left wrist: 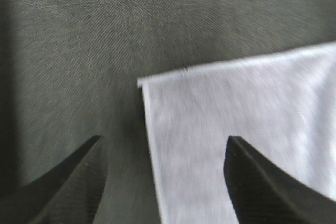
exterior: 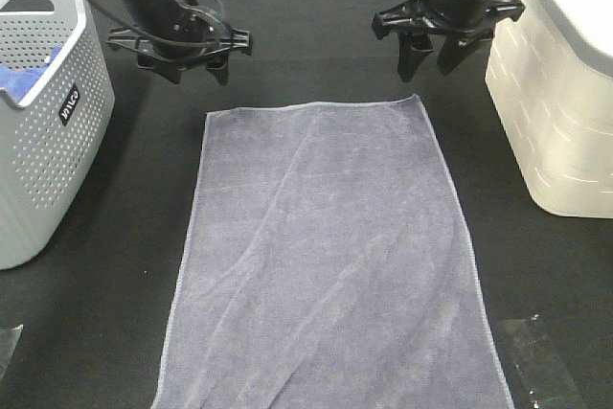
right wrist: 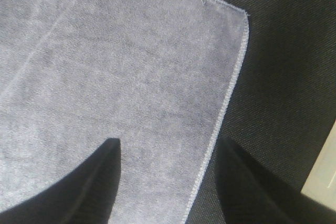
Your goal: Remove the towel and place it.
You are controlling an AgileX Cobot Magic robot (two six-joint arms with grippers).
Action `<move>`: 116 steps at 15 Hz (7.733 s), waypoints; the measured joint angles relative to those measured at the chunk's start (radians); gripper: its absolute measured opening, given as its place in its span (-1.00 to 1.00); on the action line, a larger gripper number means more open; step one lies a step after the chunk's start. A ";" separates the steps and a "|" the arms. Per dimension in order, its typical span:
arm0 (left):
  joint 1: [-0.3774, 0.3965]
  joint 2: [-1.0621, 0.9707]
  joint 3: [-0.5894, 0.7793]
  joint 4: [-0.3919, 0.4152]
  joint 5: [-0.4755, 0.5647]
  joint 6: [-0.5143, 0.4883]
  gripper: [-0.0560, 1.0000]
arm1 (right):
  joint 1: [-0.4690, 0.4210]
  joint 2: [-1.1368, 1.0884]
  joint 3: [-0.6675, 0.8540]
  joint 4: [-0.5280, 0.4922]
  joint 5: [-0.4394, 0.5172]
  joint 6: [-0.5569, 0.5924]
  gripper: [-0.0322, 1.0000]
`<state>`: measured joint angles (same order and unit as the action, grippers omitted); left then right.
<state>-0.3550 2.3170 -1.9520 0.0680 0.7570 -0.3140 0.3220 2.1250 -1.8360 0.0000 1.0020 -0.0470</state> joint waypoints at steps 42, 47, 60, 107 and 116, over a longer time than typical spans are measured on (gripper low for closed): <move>0.046 0.369 -0.435 -0.034 0.206 0.000 -0.89 | -0.002 0.008 -0.002 0.000 -0.093 0.000 0.07; 0.046 0.369 -0.435 -0.039 0.203 0.000 -0.89 | -0.010 0.110 -0.042 -0.024 -0.184 0.001 0.07; 0.046 0.370 -0.435 -0.055 0.180 0.000 -0.89 | -0.011 0.320 -0.177 -0.189 -0.241 0.144 0.07; 0.047 0.380 -0.435 0.271 -0.505 0.026 -0.89 | -0.063 0.353 -0.182 -0.414 -0.863 0.341 -0.94; 0.114 0.425 -0.435 0.280 -0.671 -0.056 -0.89 | -0.101 0.443 -0.182 -0.421 -1.045 0.341 -0.94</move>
<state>-0.2410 2.7420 -2.3870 0.3480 0.0860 -0.3700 0.2210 2.5680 -2.0180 -0.4210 -0.0430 0.2940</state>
